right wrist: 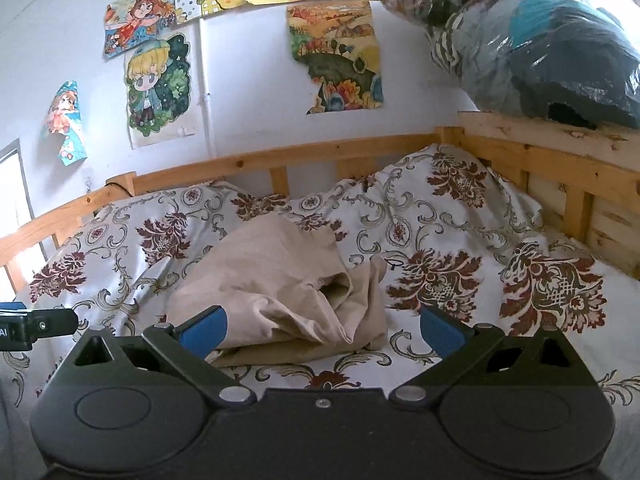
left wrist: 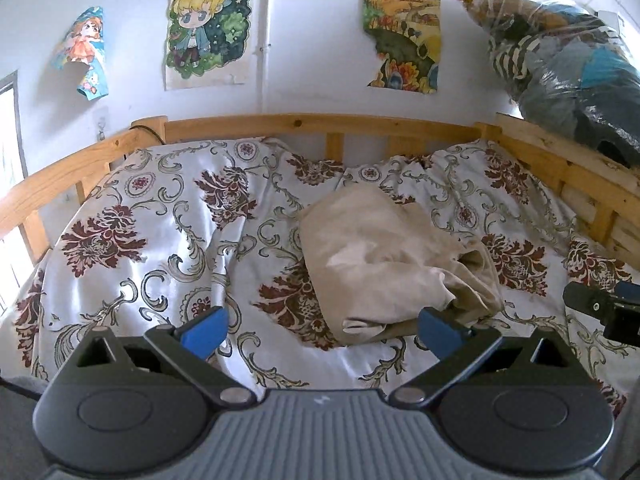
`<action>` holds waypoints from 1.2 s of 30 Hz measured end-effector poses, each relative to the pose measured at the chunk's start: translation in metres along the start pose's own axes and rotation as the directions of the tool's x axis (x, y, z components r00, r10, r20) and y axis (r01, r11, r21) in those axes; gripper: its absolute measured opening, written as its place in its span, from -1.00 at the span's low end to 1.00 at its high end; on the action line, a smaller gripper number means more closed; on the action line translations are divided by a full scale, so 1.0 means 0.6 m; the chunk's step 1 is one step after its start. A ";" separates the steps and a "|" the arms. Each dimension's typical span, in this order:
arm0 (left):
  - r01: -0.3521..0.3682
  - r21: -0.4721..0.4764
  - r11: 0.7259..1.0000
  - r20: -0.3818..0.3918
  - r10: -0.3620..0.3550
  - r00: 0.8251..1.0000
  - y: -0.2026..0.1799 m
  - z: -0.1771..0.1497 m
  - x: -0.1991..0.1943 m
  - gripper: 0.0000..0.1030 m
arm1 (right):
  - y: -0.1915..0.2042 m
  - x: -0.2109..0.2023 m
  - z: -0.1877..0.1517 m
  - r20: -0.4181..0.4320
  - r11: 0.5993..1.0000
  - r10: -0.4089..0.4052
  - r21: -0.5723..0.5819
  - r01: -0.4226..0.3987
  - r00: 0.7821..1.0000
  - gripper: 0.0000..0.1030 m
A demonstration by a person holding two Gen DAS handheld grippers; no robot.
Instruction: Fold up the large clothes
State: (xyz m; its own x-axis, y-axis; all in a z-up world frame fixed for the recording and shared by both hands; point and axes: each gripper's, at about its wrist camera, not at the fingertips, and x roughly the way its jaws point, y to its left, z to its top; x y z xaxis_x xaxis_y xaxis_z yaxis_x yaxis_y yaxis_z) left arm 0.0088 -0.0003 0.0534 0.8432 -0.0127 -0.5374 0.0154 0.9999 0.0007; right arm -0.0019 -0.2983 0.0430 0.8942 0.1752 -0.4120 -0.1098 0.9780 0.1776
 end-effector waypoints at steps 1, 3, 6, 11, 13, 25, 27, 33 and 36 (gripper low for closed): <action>-0.001 0.000 1.000 -0.001 0.001 1.000 0.000 -0.001 0.000 0.99 | 0.000 0.000 0.000 -0.001 1.000 0.000 0.000 0.000 1.000 0.99; 0.000 0.001 1.000 -0.001 0.000 1.000 0.001 0.001 0.001 0.99 | 0.001 0.001 0.001 -0.002 1.000 0.000 0.001 0.000 1.000 0.99; 0.002 0.002 1.000 -0.002 -0.002 1.000 0.001 0.001 0.001 0.99 | 0.001 0.002 0.000 -0.004 1.000 -0.002 0.004 0.002 1.000 0.99; 0.000 0.001 1.000 -0.001 0.000 1.000 0.000 0.001 0.000 0.99 | 0.000 0.003 -0.001 -0.006 1.000 -0.002 0.005 0.002 1.000 0.99; 0.000 0.001 1.000 -0.002 0.000 1.000 0.000 0.001 0.000 0.99 | 0.000 0.003 0.000 -0.006 1.000 -0.001 0.005 0.001 1.000 0.99; 0.005 0.003 1.000 -0.013 -0.005 1.000 0.000 0.000 0.002 0.99 | 0.001 0.006 -0.003 -0.016 1.000 -0.008 0.007 0.008 1.000 0.99; 0.007 0.003 1.000 -0.014 -0.007 1.000 0.001 0.000 0.002 0.99 | 0.001 0.006 -0.004 -0.017 1.000 -0.009 0.007 0.009 1.000 0.99; 0.004 0.005 1.000 -0.016 -0.004 1.000 0.001 -0.002 0.003 0.99 | -0.001 0.006 -0.003 -0.017 1.000 -0.012 0.012 0.012 1.000 0.99; 0.004 0.002 1.000 -0.022 -0.004 1.000 0.004 -0.003 0.004 0.99 | -0.002 0.007 -0.004 -0.019 1.000 -0.016 0.018 0.016 1.000 0.99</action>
State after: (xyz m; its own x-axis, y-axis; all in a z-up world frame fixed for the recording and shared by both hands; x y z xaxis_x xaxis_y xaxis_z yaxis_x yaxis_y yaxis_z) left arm 0.0098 0.0018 0.0503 0.8313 -0.0168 -0.5555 0.0205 0.9998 0.0004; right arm 0.0010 -0.2983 0.0392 0.8876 0.1617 -0.4313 -0.0875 0.9785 0.1868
